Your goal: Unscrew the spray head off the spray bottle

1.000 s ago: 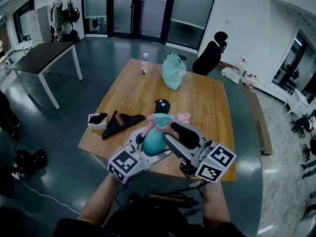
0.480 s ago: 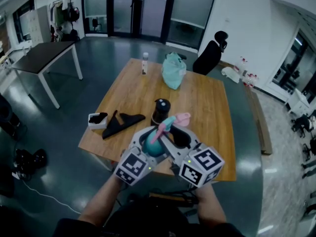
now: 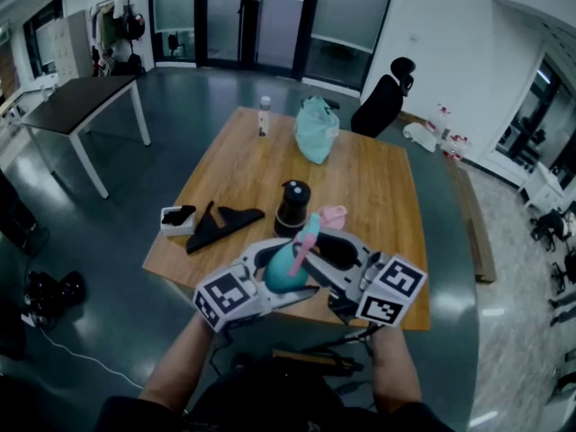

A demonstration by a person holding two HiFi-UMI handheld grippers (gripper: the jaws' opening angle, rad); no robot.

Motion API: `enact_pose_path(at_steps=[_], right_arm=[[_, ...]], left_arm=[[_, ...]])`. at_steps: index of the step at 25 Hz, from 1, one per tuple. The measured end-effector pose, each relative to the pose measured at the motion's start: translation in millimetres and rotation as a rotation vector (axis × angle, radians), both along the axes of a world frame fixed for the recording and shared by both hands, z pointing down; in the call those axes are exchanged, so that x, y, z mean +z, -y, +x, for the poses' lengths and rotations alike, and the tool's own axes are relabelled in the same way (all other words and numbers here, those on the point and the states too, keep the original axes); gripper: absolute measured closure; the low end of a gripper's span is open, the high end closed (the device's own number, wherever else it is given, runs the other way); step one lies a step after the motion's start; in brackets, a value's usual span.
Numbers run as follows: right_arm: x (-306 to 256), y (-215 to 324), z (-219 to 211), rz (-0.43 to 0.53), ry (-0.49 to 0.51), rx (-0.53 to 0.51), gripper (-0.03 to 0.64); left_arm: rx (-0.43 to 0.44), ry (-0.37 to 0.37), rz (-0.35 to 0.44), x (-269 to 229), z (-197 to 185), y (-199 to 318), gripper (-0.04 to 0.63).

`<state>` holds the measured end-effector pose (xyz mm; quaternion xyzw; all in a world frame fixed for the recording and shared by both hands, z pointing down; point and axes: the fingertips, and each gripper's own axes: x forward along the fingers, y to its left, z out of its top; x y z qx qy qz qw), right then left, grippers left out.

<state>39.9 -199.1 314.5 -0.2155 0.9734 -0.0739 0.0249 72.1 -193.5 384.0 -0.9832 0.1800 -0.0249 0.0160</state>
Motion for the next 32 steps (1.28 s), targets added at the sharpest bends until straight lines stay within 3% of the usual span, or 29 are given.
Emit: enact_pose_path(at_steps=[4, 10, 20, 32], right_arm=[[-3.9, 0.0, 2.6, -0.019, 0.036, -0.037, 0.476], [-12.7, 3.3, 5.8, -0.010, 0.075, -0.012, 0.476], [-54.3, 21.9, 31.9, 0.067, 0.205, 0.145, 0.476], [-76.3, 40.8, 70.4, 0.113, 0.263, 0.289, 0.476]], left_arm=[[0.016, 0.001, -0.001, -0.2, -1.2, -1.9, 0.181], [-0.007, 0.045, -0.004, 13.6, -3.2, -1.0, 0.179], [-0.097, 0.133, -0.042, 43.5, -10.2, 19.1, 0.179], [-0.173, 0.164, -0.072, 59.9, -22.7, 36.4, 0.179]])
